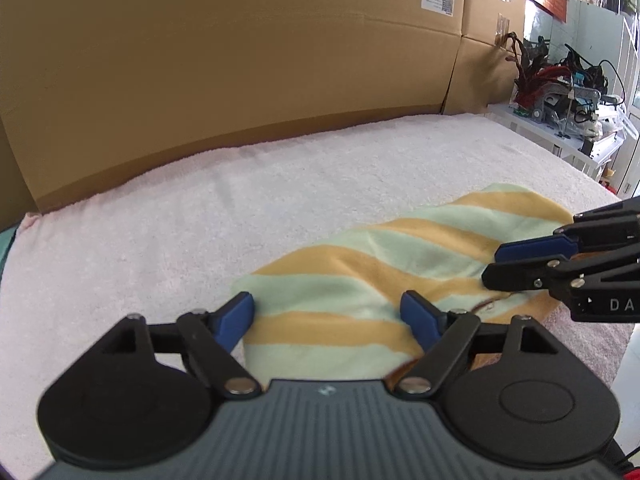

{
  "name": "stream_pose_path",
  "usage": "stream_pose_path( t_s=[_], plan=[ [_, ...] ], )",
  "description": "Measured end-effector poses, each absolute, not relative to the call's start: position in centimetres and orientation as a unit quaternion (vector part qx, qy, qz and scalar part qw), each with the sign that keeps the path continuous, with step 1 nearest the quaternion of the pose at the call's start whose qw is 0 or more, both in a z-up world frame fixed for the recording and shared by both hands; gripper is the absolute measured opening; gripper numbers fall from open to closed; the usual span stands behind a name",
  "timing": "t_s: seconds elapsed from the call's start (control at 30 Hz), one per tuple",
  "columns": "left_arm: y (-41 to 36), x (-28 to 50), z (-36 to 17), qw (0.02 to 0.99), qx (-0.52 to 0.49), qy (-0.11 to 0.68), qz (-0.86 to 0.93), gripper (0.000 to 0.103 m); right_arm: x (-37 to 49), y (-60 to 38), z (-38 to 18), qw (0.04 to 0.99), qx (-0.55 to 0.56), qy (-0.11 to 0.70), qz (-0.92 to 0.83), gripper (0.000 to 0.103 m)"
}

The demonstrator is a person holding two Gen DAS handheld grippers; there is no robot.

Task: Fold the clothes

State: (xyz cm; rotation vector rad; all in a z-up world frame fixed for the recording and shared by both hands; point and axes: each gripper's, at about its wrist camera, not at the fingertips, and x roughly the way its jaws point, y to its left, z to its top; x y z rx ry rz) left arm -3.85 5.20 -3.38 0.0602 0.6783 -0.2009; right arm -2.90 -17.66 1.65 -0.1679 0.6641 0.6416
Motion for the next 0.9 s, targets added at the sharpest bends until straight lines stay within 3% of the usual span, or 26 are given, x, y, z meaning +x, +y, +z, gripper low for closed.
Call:
stream_pose_path(
  t_s=[0.23, 0.5, 0.63, 0.77, 0.9],
  plan=[
    [5.3, -5.2, -3.2, 0.949, 0.039, 0.298, -0.097, 0.088, -0.3, -18.7, 0.9, 0.906, -0.063, 0.319, 0.273, 0.024],
    [5.8, -5.1, -3.2, 0.944, 0.039, 0.310, -0.106, 0.090, 2.8, -20.1, 1.0, 0.918, -0.026, 0.323, 0.227, 0.023],
    [6.1, -5.7, -1.0, 0.949, 0.047, 0.290, -0.115, 0.087, 3.4, -20.4, 3.1, 0.922, 0.005, 0.318, 0.223, 0.024],
    [6.3, -5.5, 1.4, 0.961, 0.036, 0.250, -0.109, 0.092, 3.9, -18.5, 2.1, 0.914, 0.019, 0.325, 0.243, 0.024],
    [5.9, -2.8, -0.9, 0.952, 0.058, 0.294, -0.056, 0.087, 2.7, -18.1, 1.1, 0.910, 0.005, 0.331, 0.251, 0.025]
  ],
)
